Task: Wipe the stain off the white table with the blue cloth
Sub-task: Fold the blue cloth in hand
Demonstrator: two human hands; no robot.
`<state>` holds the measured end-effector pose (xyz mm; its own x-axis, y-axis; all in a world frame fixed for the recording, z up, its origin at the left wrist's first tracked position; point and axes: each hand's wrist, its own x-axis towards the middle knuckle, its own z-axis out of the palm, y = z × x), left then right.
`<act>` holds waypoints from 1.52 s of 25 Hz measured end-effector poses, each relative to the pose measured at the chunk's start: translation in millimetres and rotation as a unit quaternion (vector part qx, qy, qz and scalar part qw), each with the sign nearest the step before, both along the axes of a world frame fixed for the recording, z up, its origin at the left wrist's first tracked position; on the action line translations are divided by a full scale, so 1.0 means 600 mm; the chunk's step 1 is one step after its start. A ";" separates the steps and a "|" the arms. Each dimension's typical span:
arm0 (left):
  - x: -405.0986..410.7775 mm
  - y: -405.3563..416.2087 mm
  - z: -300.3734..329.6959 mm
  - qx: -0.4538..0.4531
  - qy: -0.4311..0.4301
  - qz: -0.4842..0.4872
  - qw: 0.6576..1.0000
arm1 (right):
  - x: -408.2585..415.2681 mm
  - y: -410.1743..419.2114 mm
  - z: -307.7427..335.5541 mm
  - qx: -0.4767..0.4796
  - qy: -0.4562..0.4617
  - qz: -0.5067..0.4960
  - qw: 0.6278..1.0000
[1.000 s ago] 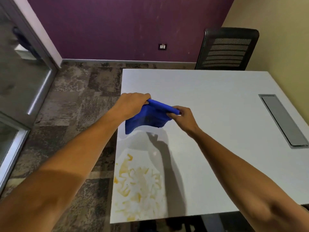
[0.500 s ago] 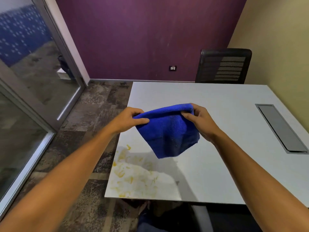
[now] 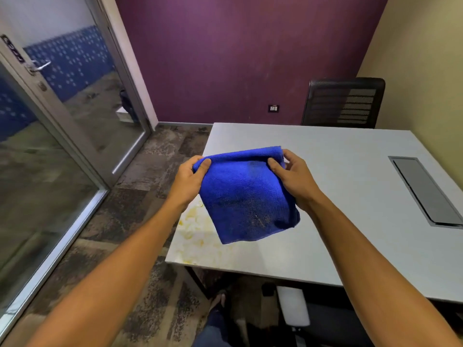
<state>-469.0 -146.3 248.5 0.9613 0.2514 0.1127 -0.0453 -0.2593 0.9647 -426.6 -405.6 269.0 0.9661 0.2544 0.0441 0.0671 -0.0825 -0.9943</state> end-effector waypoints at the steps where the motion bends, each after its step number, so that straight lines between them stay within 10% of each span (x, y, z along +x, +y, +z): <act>1: -0.010 0.002 0.002 0.002 -0.001 0.035 0.999 | -0.011 0.004 -0.002 0.010 0.026 0.002 1.000; 7: -0.038 0.043 0.002 -0.152 0.074 0.158 0.973 | -0.053 0.011 -0.020 0.151 0.193 0.171 0.954; 13: -0.065 0.083 0.033 -0.315 0.196 0.057 0.927 | -0.072 0.060 -0.007 0.121 0.233 0.084 0.961; 28: -0.111 0.178 -0.043 -0.326 0.229 -0.141 0.906 | -0.101 0.172 -0.003 0.167 0.255 0.019 0.952; 38: -0.093 0.205 -0.060 -0.272 0.247 -0.111 0.923 | -0.134 0.184 -0.057 -0.007 0.277 -0.132 0.952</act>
<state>-525.1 -23.5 212.5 0.8959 -0.0691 -0.4389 0.4423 0.2330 0.8661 -506.9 -295.0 235.0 0.8707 -0.0033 -0.4919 -0.4916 -0.0378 -0.8700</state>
